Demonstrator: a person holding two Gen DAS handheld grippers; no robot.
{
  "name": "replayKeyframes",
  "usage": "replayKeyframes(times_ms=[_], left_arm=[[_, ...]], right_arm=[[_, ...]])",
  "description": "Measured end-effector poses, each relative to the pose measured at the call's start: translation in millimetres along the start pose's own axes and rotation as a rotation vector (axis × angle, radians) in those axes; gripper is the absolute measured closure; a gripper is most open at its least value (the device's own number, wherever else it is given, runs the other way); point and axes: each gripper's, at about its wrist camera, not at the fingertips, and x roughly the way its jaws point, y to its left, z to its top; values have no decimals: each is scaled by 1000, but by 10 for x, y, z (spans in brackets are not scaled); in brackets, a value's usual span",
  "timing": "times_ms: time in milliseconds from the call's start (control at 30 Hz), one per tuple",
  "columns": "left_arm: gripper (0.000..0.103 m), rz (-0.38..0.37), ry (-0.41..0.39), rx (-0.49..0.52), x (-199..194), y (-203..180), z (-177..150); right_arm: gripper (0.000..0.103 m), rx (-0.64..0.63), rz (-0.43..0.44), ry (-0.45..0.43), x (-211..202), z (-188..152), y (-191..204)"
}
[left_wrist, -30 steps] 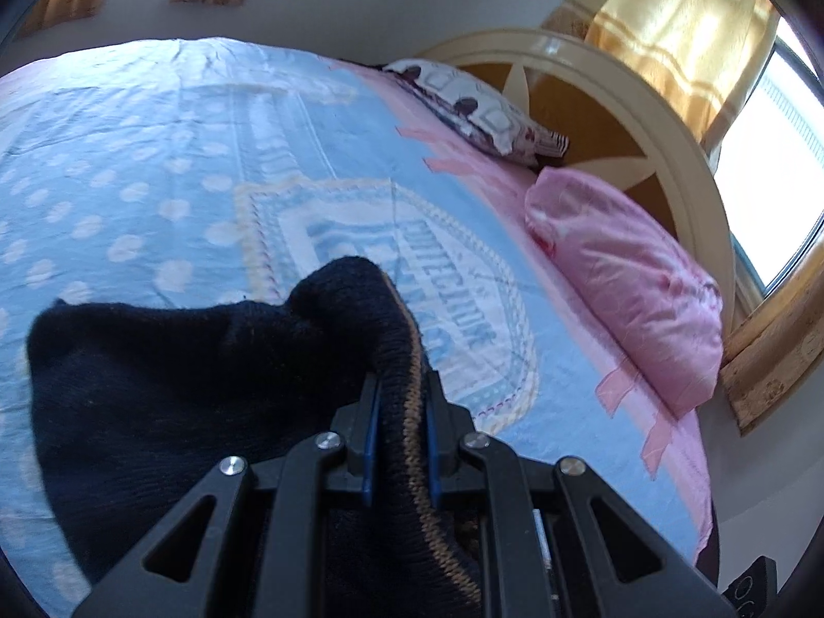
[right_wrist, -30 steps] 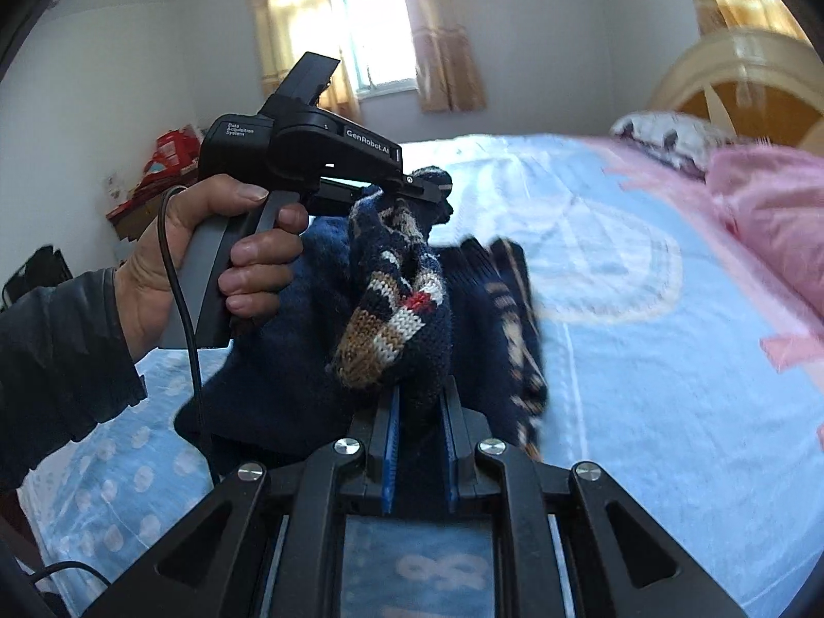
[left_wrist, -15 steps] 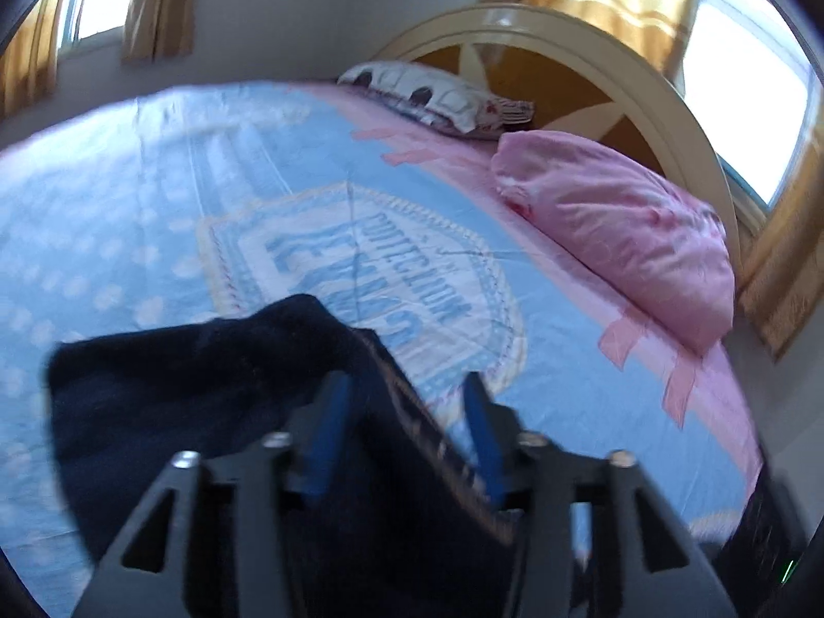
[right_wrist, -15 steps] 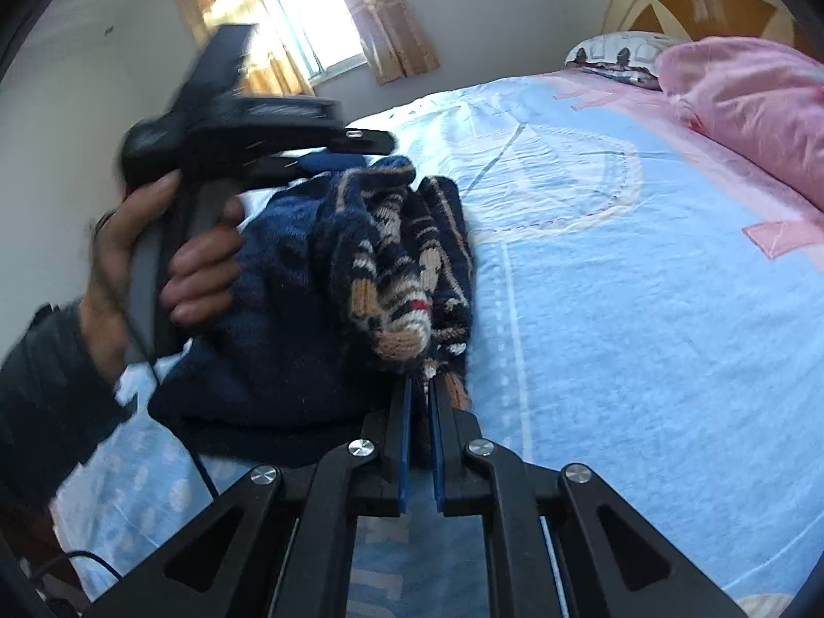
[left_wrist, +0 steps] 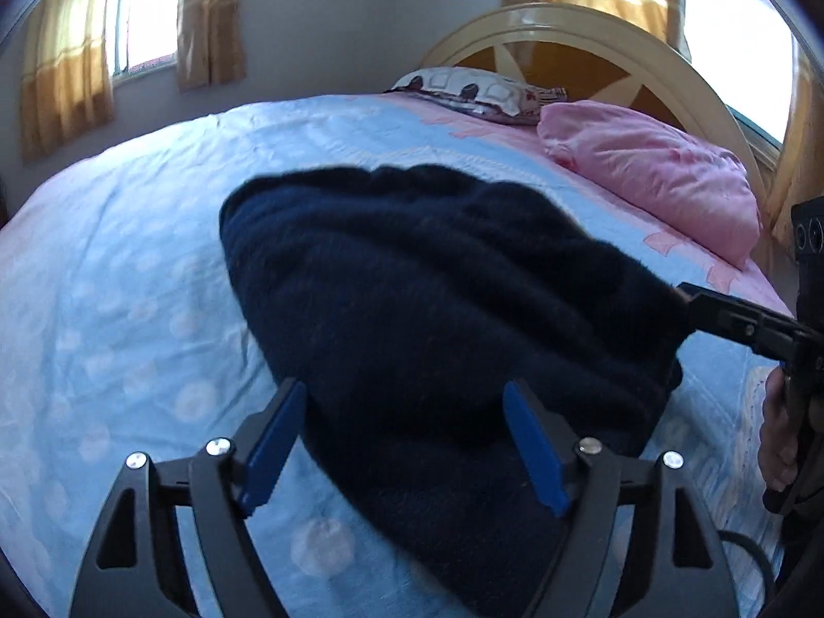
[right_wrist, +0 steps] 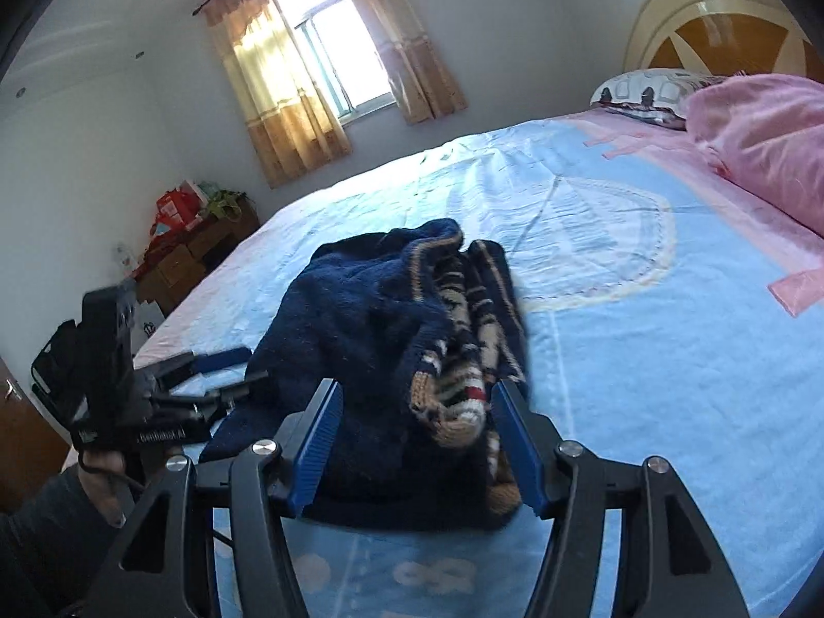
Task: Fold small clothes
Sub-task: 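Open both tools and release the folded sweater, then press the folded sweater flat with the right tool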
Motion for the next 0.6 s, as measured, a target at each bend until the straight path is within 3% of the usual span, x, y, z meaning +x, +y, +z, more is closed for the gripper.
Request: replayKeyframes(times_ms=[33, 100, 133, 433, 500, 567, 600], left_arm=[[18, 2, -2, -3, 7, -5, -38], [18, 3, -7, -12, 29, -8, -86], [18, 2, -8, -13, 25, -7, -104], [16, -65, 43, -7, 38, 7, -209], [16, -67, 42, -13, 32, 10, -218], [16, -72, 36, -20, 27, 17, -233], [15, -73, 34, -23, 26, 22, -246]], right_arm=[[43, -18, -42, 35, 89, 12, 39], [82, -3, -82, 103, 243, -5, 2], [90, 17, -89, 136, 305, -17, -37], [90, 15, -118, 217, 183, -301, -101], [84, 48, -81, 195, 184, -213, -129], [59, 62, -90, 161, 129, -80, -134], [55, 50, -104, 126, 86, 4, -116]])
